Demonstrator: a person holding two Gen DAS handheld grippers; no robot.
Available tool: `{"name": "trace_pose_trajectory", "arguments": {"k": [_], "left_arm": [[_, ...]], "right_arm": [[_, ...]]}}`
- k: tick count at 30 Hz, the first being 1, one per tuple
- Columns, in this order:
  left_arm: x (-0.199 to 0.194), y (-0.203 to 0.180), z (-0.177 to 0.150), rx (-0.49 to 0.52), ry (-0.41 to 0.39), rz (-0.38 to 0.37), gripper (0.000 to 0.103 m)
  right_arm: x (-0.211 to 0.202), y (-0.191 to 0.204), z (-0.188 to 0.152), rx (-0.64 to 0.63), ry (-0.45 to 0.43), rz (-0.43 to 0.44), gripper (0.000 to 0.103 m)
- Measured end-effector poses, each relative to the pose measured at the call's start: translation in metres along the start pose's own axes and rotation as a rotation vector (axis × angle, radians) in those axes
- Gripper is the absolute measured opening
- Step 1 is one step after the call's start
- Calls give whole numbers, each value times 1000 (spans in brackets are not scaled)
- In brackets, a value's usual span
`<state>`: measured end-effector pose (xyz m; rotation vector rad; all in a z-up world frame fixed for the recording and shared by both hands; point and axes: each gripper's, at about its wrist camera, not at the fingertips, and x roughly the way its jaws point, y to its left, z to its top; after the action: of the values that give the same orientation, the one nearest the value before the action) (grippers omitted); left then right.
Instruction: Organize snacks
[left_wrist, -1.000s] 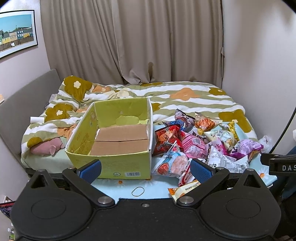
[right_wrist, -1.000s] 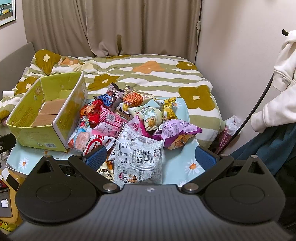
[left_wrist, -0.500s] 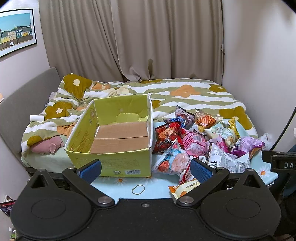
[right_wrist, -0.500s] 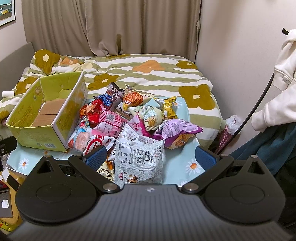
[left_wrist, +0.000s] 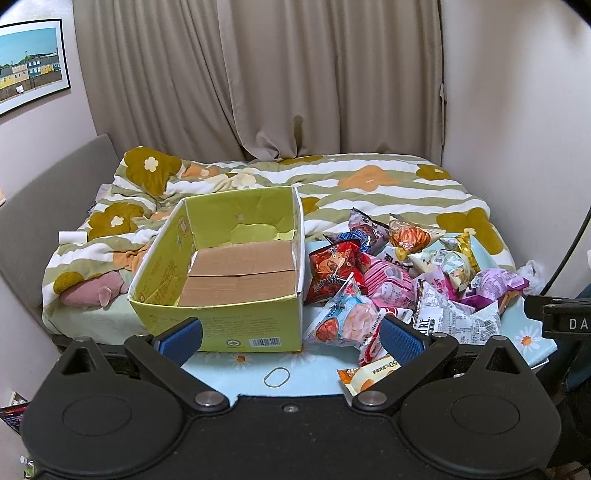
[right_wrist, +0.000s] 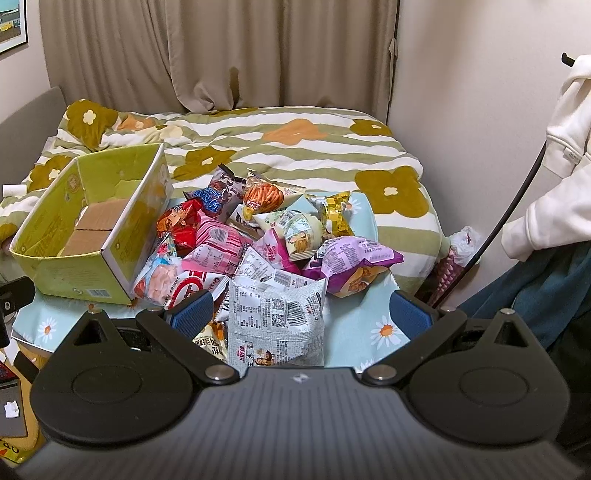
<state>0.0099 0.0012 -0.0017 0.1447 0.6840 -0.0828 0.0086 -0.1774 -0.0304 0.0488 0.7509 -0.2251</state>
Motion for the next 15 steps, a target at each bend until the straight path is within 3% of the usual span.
{"name": "trace_pose_trajectory", "arguments": {"k": [15], "left_arm": [[2, 1, 2, 1, 7, -14, 103]], "right_arm": [[0, 1, 1, 2, 1, -2, 103]]}}
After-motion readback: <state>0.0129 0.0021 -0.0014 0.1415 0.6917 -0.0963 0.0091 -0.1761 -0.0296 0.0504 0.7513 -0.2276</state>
